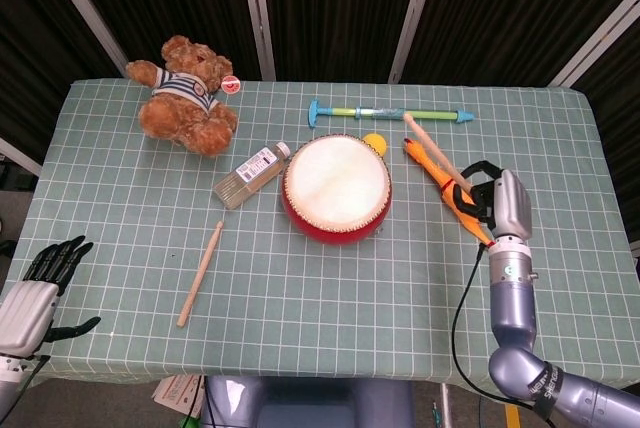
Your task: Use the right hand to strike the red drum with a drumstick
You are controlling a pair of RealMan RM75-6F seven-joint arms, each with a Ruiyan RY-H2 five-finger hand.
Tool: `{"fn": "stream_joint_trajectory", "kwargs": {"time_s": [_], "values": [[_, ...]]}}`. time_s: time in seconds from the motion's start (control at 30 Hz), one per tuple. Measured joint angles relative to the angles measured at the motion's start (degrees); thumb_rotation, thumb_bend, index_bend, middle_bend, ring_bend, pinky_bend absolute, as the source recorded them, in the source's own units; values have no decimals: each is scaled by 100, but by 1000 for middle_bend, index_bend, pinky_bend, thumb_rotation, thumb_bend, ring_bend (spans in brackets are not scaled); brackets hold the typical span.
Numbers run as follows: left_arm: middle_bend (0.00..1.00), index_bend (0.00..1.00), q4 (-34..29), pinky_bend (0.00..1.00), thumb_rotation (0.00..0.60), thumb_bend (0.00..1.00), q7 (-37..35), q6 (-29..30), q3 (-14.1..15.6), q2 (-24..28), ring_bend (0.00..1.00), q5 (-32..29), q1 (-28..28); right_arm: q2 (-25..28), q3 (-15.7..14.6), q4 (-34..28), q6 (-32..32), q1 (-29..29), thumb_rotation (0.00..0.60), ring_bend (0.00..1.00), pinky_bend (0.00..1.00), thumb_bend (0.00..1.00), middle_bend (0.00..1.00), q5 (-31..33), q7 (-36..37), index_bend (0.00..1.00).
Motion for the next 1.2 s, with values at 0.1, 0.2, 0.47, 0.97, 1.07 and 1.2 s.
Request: {"fn": "stream_joint_trajectory", "kwargs": {"time_s": [0.1, 0.2, 0.47, 0.97, 1.07, 1.2], "values": [[0, 0, -25, 0, 600, 8, -63, -61, 8, 31, 0, -25, -19, -198, 14, 250, 29, 155, 600, 1000, 931, 628, 1000, 145, 78, 943], [0, 0, -66, 0, 600, 8, -84, -88, 16, 58, 0, -40, -29, -384, -58, 596, 45, 320, 600, 1000, 931, 630, 1000, 159, 73, 943], [0, 0, -130, 0, 600, 8, -187, -184, 14, 101, 0, -127, -53, -763, -592, 1509, 123, 766, 600, 1000, 931, 632, 1000, -307, -444, 943], [0, 0, -203, 0, 600, 8, -290, -265, 48, 169, 0, -122, -81, -1614, -2849, 4473, 14, 1554, 600, 1000, 931, 642, 1000, -2422, -3788, 967], [0, 0, -216, 0, 600, 8, -282, -260, 59, 172, 0, -96, -79, -1735, -2611, 4373, 98, 1565, 600, 1000, 931, 642, 1000, -2394, -3525, 968], [0, 0, -230, 0, 600, 8, -250, -276, 82, 170, 0, -60, -85, -1806, -1994, 3917, 303, 1522, 600, 1000, 931, 642, 1000, -2265, -2676, 968]]}}
